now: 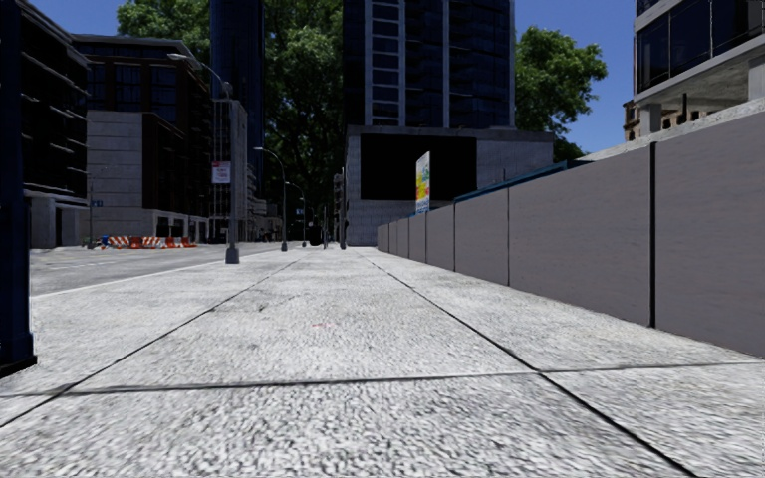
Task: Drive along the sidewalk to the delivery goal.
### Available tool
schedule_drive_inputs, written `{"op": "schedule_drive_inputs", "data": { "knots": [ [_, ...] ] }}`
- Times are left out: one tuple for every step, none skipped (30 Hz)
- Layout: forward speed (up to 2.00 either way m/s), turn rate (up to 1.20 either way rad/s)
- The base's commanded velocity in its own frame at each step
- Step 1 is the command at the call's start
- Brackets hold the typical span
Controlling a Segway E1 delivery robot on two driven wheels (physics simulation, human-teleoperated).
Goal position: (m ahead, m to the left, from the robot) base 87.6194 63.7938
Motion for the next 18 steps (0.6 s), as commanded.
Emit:
{"op": "schedule_drive_inputs", "data": {
  "knots": [
    [2.00,0.19],
    [2.00,0.19],
    [2.00,0.19],
    [2.00,0.19],
    [2.00,0.20],
    [2.00,0.20],
    [2.00,0.08],
    [2.00,0.00],
    [2.00,0.00],
    [2.00,0.00],
    [2.00,0.00],
    [2.00,0.00],
    [2.00,0.00],
    [2.00,0.00],
    [2.00,0.00],
    [2.00,0.00],
    [2.00,0.00],
    [2.00,0.00]
  ]
}}
